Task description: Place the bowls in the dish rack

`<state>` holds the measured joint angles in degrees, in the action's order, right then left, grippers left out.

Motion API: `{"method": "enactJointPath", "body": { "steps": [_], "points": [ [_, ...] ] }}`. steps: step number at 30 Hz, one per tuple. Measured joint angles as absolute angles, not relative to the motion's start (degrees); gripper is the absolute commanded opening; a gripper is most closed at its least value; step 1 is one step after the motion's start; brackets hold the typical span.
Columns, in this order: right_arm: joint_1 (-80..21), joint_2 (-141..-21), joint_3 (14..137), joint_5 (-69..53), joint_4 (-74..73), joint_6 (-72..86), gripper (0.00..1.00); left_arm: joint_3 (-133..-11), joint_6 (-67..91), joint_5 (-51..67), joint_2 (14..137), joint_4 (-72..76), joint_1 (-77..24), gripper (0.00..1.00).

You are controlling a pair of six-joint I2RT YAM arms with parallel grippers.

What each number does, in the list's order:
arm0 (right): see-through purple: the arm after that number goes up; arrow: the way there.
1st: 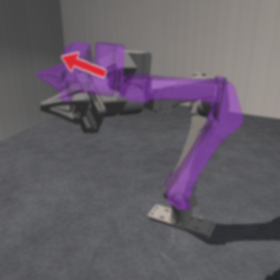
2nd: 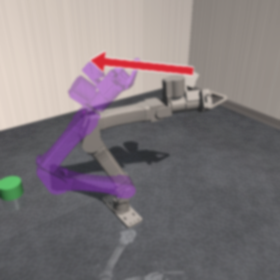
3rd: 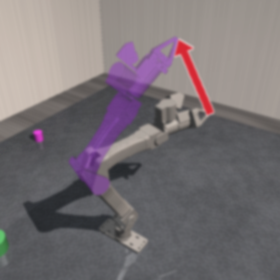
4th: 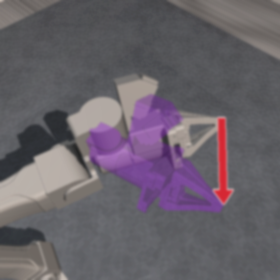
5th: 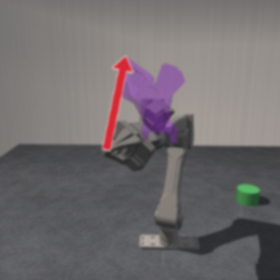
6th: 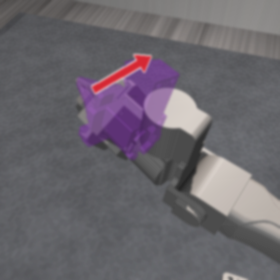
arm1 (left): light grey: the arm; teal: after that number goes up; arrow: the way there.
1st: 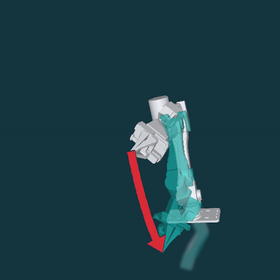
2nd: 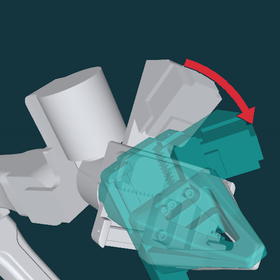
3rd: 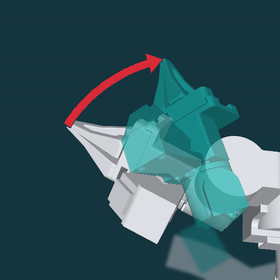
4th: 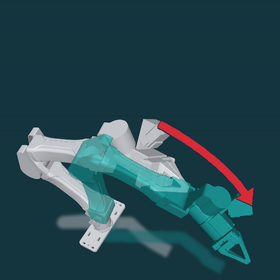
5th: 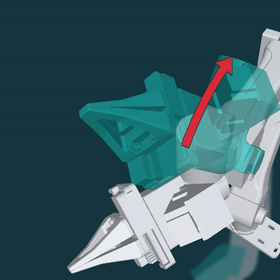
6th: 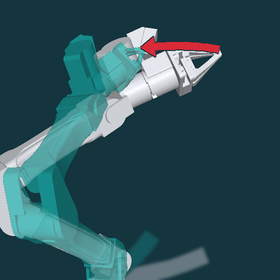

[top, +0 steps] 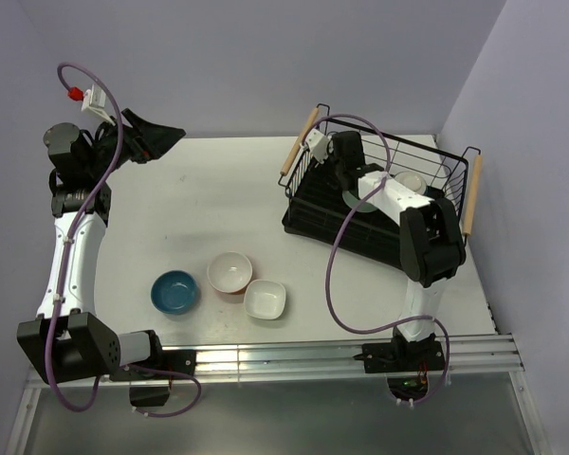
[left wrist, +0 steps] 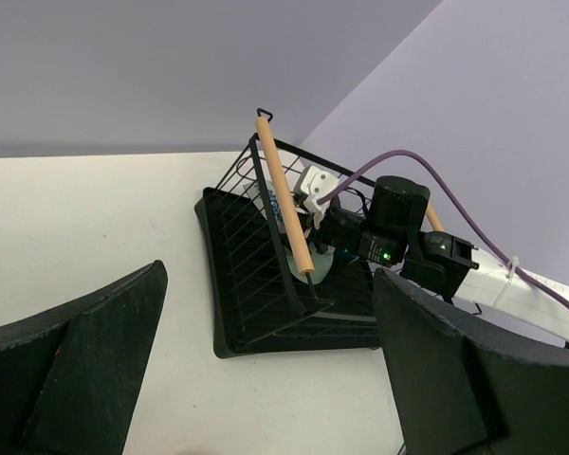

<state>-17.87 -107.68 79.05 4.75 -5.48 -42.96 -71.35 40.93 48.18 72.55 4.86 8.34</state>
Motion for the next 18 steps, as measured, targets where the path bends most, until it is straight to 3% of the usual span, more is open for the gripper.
{"method": "enactJointPath", "body": {
  "steps": [6, 18],
  "points": [
    [-18.3, -107.3, 78.2, 5.2, -5.1, -44.2, 0.39, -71.3, 40.9, 48.2, 72.3, 4.9, 8.4, 0.96],
    [-18.7, -107.3, 78.2, 6.7, -5.6, -44.2, 0.67, -71.3, 40.9, 48.2, 72.0, 4.9, 8.4, 0.96]
  ]
}}
